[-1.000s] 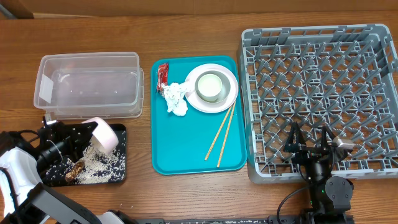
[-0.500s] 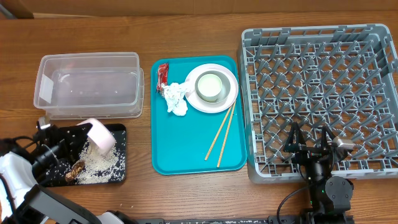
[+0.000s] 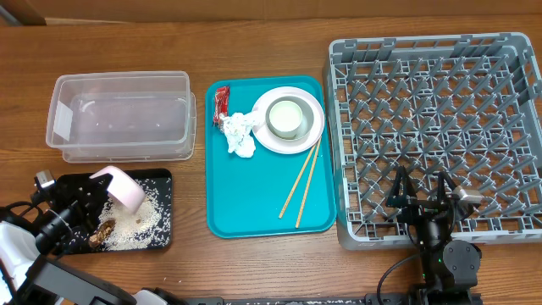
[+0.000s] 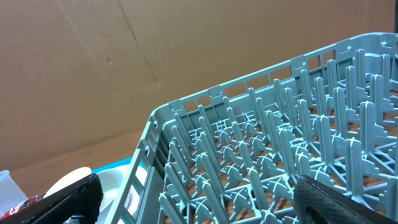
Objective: Sort waste into correct bins and load items into the dishwasher
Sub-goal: 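Tilt the pink bowl to dump rice onto the black tray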
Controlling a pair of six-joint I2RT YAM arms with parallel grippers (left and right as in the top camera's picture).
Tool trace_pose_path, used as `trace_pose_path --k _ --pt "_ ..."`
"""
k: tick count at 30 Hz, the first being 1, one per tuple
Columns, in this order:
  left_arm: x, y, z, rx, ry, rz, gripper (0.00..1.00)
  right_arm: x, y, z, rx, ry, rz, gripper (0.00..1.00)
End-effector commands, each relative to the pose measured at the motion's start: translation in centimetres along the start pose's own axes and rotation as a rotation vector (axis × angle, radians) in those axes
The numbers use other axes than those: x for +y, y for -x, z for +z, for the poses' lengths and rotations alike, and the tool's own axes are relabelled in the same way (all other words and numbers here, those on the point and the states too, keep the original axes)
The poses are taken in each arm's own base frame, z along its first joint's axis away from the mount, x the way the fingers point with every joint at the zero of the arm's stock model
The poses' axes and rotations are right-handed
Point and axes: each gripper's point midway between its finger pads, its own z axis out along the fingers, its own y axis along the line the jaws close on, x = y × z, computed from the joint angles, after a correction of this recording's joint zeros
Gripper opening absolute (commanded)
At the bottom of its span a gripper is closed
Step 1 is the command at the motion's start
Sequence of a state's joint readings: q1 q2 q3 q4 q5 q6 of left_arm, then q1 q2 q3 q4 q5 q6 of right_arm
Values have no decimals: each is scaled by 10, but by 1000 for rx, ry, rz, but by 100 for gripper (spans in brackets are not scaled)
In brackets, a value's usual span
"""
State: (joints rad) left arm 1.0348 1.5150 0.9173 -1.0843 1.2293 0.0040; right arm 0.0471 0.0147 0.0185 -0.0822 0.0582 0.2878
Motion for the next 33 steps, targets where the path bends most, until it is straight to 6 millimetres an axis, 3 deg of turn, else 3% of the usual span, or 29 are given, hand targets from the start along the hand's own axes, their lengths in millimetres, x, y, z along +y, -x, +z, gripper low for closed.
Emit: trace_pose_path --k 1,9,21,30,33 --pt "-3 -6 0 9 -49 -6 4 -1 -1 0 -7 -2 -2 100" --pt "-17 -12 -1 19 -127 -18 4 -1 -1 0 -7 -2 -2 100" --pt "-23 -18 -2 28 -161 -30 4 -1 -1 0 -7 -2 -2 100" --pt "-24 -11 -2 11 -174 15 4 -1 -1 0 -7 -2 -2 100" --pt "-25 -20 -2 32 -174 -43 4 -1 -1 0 -7 -2 -2 100"
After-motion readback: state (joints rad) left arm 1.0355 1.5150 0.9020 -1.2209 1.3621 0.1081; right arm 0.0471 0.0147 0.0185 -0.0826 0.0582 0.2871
